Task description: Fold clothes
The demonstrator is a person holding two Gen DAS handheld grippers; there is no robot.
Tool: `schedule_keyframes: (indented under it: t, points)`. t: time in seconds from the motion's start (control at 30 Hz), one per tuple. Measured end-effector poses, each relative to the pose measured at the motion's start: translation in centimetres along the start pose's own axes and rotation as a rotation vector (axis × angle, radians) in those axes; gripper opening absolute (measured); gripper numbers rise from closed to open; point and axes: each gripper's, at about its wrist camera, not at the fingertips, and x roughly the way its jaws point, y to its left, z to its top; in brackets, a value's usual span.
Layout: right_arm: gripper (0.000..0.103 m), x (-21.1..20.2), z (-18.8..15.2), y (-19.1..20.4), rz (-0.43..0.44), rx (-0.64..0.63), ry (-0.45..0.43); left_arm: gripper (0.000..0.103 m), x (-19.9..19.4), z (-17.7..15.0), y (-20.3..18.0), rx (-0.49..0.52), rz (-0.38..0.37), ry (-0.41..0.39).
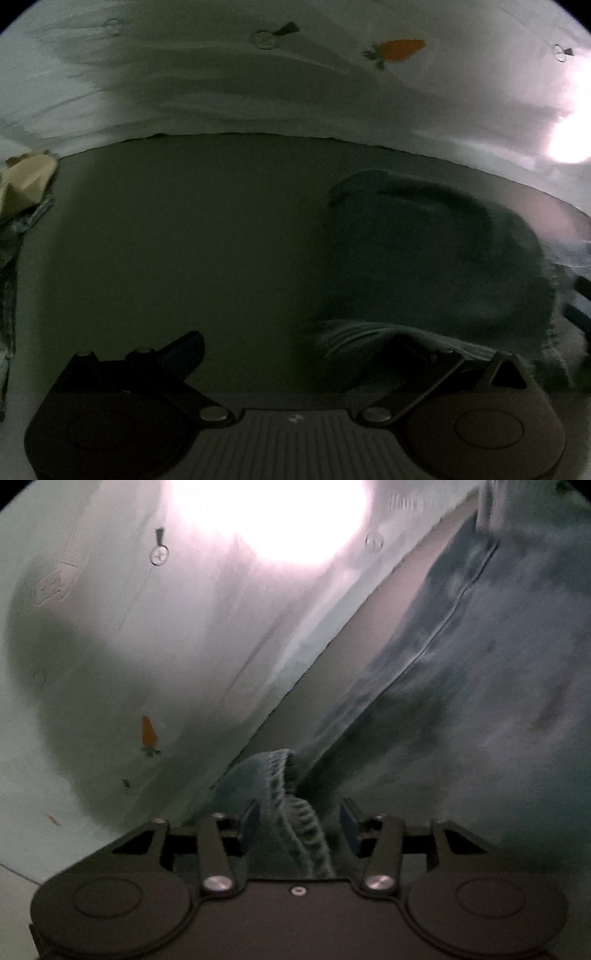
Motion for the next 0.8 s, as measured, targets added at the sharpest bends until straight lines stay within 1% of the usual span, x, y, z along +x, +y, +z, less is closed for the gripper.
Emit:
schedule_keyframes:
  t: [0.13, 0.23, 0.27, 0.3, 0.33, 0.37, 0.43, 0.47, 0.5, 0.53, 0.57, 0.6, 0.67, 0.7, 0.73, 0.77, 0.8]
  points:
    - [0.051, 3.7, 0.6, 0.2, 0.005, -0.015, 0.084, 0.103, -0.5, -0.1, 0.4, 0.038, -0.033, 0.053]
    - [0.052, 6.0, 1.1, 0.4, 0.032, -0.004, 0.129, 0.103, -0.9, -0.2, 1.4, 0.004, -0.084, 0.065]
    - [0.046, 6.6, 1.3, 0.4, 0.049, 0.010, 0.139, 0.103, -1.1, -0.3, 1.8, -0.014, -0.087, 0.061]
    - [0.028, 7.0, 1.5, 0.5, 0.070, 0.024, 0.153, 0.103, -1.3, -0.2, 2.1, -0.032, -0.085, 0.056]
    - [0.022, 7.3, 1.7, 0.8, 0.089, 0.030, 0.160, 0.103, -1.5, -0.1, 2.3, -0.047, -0.075, 0.045]
    - [0.020, 7.1, 1.8, 1.4, 0.109, 0.016, 0.140, 0.103, -1.6, 0.0, 2.3, -0.057, -0.065, 0.033]
    - [0.017, 5.6, 2.0, 2.9, 0.171, -0.049, 0.050, 0.103, -1.9, 0.2, 2.5, -0.075, -0.045, 0.002]
    - [0.016, 4.7, 2.1, 3.7, 0.204, -0.083, 0.002, 0.103, -1.9, 0.4, 2.5, -0.083, -0.039, -0.014]
    - [0.016, 4.0, 2.0, 4.5, 0.217, -0.122, -0.039, 0.103, -1.9, 0.5, 2.6, -0.089, -0.034, -0.029]
    - [0.016, 3.5, 1.8, 5.1, 0.195, -0.168, -0.065, 0.103, -1.9, 0.7, 2.5, -0.094, -0.028, -0.041]
    - [0.019, 3.5, 1.4, 5.6, 0.121, -0.231, -0.074, 0.103, -1.7, 0.8, 2.4, -0.094, -0.019, -0.045]
    - [0.023, 4.0, 1.1, 6.0, 0.010, -0.306, -0.063, 0.103, -1.6, 0.9, 2.2, -0.093, -0.009, -0.045]
    - [0.026, 5.4, 0.3, 6.0, -0.201, -0.423, -0.007, 0.103, -1.3, 1.0, 1.8, -0.088, 0.002, -0.042]
    - [0.028, 5.5, 0.0, 5.6, -0.260, -0.441, 0.003, 0.103, -1.0, 1.0, 1.6, -0.082, 0.002, -0.035]
    - [0.031, 5.3, -0.1, 5.2, -0.293, -0.443, 0.002, 0.103, -0.6, 0.9, 1.3, -0.070, 0.003, -0.022]
    - [0.043, 4.7, -0.1, 4.8, -0.312, -0.430, -0.008, 0.103, 0.0, 0.7, 0.7, -0.051, 0.009, -0.007]
    - [0.047, 3.7, -0.1, 4.3, -0.321, -0.407, -0.025, 0.103, 0.7, 0.4, 0.0, -0.025, 0.024, 0.012]
